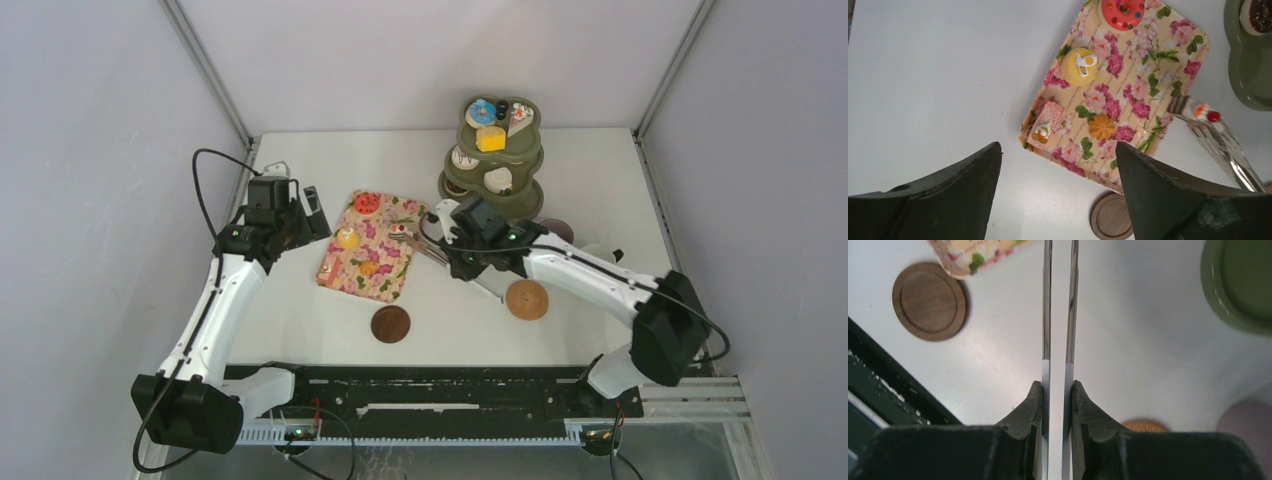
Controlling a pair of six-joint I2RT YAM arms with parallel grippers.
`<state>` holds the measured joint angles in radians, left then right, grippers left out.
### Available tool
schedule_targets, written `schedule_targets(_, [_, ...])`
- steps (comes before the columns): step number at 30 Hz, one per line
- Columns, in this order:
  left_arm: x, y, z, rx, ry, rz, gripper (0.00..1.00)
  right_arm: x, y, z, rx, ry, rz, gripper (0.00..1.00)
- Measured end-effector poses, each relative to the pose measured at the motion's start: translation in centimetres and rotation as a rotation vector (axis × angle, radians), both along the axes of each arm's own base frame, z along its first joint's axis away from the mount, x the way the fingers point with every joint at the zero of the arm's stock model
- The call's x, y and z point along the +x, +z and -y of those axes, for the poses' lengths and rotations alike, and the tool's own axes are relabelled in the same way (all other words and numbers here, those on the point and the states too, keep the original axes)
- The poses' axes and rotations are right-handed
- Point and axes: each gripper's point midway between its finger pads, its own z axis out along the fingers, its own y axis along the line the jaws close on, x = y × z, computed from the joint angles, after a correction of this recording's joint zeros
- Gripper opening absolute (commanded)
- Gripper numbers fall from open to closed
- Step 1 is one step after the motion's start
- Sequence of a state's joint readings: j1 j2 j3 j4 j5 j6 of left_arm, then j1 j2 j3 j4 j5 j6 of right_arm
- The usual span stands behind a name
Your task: Serve the afternoon tea
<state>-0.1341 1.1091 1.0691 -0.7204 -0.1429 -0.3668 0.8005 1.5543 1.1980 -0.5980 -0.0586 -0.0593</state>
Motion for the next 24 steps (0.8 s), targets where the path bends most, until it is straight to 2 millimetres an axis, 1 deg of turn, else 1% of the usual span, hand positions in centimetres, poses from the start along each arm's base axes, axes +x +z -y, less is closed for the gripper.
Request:
schedule_targets(3, [0.1,-0.2,0.0,0.000,-0.001,-0.005,0.88,-1.3,0.4,2.3,0.013,-0.058,0.005,0.10])
schedule_targets(6, [0.1,-0.2,0.0,0.001,-0.001,-0.007,0.88,-2.2,0.1,4.9,0.010,-0.148,-0.019,0.10])
schedule_targets(9, [0.1,-0.3,0.1,-0.002,-0.003,-0.009,0.88,-2.7,-0.3,7.5,0.010,-0.257,-0.043,0.11])
schedule_targets(11, [0.1,-0.3,0.2,-0.005,-0.007,-0.012,0.88,-2.9,-0.3,9.3,0.020,-0.333,-0.051,0.11])
schedule_targets(13, [0.1,-0.4,0.3,-0.009,-0.012,-0.015,0.88,-2.9,0.1,10.7,0.032,-0.397,-0.056,0.11])
schedule_targets(15, [0.2,-0.5,0.4,-0.011,-0.014,-0.018,0.88,-2.5,0.7,11.9,0.050,-0.459,-0.051,0.11])
schedule_targets(18, [0.3,-0.5,0.5,-0.014,-0.016,-0.015,0.88,-2.2,1.4,13.2,0.070,-0.514,-0.042,0.12])
schedule_targets(24, [0.4,-0.4,0.5,-0.018,-0.019,-0.009,0.88,-2.5,2.2,15.2,0.084,-0.577,-0.043,0.11])
